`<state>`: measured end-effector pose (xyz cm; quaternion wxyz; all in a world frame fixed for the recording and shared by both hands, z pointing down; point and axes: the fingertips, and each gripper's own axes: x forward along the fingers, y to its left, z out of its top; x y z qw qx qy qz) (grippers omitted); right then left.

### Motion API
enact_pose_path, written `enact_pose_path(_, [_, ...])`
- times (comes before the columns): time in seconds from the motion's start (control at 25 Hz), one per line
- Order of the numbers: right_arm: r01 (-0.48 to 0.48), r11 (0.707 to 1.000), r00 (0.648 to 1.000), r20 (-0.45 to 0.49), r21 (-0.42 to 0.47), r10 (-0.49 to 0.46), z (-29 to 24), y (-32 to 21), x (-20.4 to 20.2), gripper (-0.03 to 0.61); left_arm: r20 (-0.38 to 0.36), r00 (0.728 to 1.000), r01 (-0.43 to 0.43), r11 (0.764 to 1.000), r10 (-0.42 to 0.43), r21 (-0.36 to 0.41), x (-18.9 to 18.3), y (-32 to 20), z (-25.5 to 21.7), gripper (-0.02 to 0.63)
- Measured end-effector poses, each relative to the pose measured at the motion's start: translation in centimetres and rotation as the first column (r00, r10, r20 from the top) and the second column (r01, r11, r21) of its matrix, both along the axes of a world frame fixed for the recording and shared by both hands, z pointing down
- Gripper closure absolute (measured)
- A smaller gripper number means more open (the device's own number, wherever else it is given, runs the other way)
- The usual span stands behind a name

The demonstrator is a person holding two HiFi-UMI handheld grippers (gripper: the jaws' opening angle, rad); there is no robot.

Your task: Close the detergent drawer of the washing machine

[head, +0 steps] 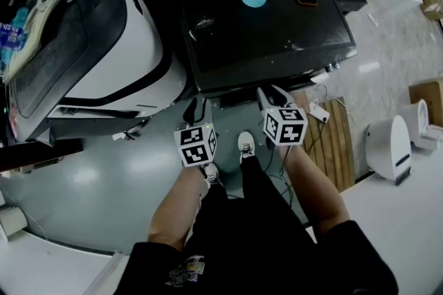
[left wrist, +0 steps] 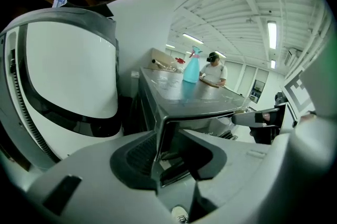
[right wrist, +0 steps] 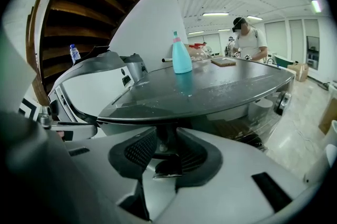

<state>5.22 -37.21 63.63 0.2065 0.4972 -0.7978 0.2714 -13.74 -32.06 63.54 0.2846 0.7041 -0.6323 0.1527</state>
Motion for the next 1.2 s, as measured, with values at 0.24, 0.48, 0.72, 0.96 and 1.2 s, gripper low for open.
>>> enact_pose_path(0.24, [-0.033, 0.998, 0.999, -0.004, 0.045, 0.033, -2.7, 1.6, 0.3, 0.578, 0.022, 0.999, -0.035, 0.998, 0.034, 0.049, -1.4, 1.8, -2.9, 0.591])
enact_pose_path(0.48, [-0.037, 0.991, 0.998, 0.049, 0.128, 0.031, -6.9, 4.6, -0.6, 0.581, 0.027, 0.995, -0.095, 0.987, 0.092, 0.128, -2.7, 4.4, -7.3, 0.611])
enact_pose_path(0.72, [-0.023, 0.978, 0.996, 0.087, 0.207, 0.005, -11.4, 8.8, -2.9, 0.581, 0.043, 0.987, -0.16, 0.96, 0.154, 0.228, -3.6, 7.7, -12.2, 0.611])
enact_pose_path(0.96, [0.018, 0.949, 0.997, 0.07, 0.316, -0.042, -15.8, 13.5, -5.1, 0.581, 0.08, 0.971, -0.24, 0.919, 0.226, 0.312, -4.0, 11.3, -16.1, 0.611])
enact_pose_path(1.2, [0.019, 0.93, 0.997, 0.059, 0.367, -0.044, -17.9, 17.9, -5.8, 0.581, 0.095, 0.943, -0.333, 0.885, 0.319, 0.327, -3.6, 15.4, -17.0, 0.611])
